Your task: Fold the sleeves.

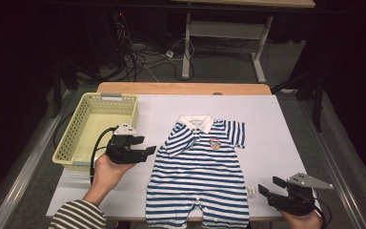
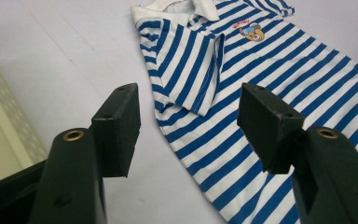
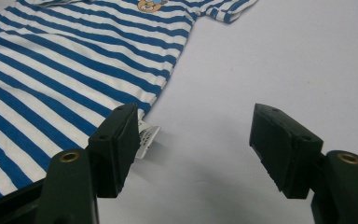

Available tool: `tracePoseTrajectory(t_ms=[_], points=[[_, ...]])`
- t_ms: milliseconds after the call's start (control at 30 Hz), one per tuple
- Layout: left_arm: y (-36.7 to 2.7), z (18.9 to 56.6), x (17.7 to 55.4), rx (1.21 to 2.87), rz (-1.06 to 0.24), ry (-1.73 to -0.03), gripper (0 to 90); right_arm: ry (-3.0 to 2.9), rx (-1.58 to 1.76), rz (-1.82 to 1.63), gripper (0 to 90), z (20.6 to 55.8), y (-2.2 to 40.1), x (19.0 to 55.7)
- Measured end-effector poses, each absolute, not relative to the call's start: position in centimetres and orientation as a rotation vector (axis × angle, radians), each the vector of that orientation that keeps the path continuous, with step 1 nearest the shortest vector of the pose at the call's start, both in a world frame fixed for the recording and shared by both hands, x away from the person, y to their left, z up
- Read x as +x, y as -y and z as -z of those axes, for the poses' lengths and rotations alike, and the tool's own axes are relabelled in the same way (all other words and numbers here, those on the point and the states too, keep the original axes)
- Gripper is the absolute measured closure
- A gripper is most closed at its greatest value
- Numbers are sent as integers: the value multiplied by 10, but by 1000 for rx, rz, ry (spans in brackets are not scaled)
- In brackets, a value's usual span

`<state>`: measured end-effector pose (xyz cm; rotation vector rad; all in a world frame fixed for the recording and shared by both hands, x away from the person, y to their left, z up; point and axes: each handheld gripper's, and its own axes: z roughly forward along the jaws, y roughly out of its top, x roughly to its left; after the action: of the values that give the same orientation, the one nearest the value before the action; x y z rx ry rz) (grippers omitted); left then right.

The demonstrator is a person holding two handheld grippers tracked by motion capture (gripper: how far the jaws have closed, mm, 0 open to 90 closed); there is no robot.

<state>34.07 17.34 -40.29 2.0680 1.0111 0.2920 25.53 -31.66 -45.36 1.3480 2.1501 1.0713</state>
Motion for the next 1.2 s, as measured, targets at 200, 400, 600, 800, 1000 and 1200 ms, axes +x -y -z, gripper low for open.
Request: tracePoseTrajectory(t_ms=[200, 400, 600, 800, 1000, 1200], points=[[-175, 404, 331, 2071, -329, -995, 383, -2149, 1348, -1074, 337, 454, 317, 255], [-179, 406, 326, 2060, -330, -991, 380, -2146, 1346, -1077, 335, 454, 317, 255], [-182, 407, 318, 2042, -342, -979, 374, -2147, 1348, -1075, 335, 454, 317, 255], [-188, 412, 311, 2026, -350, -985, 353, -2148, 1347, -1074, 333, 454, 317, 256], [-196, 417, 304, 1989, -354, -1004, 352, -2148, 1347, -1074, 332, 454, 317, 256], [-202, 419, 297, 1979, -372, -1015, 343, -2150, 1350, -1072, 332, 454, 316, 256]])
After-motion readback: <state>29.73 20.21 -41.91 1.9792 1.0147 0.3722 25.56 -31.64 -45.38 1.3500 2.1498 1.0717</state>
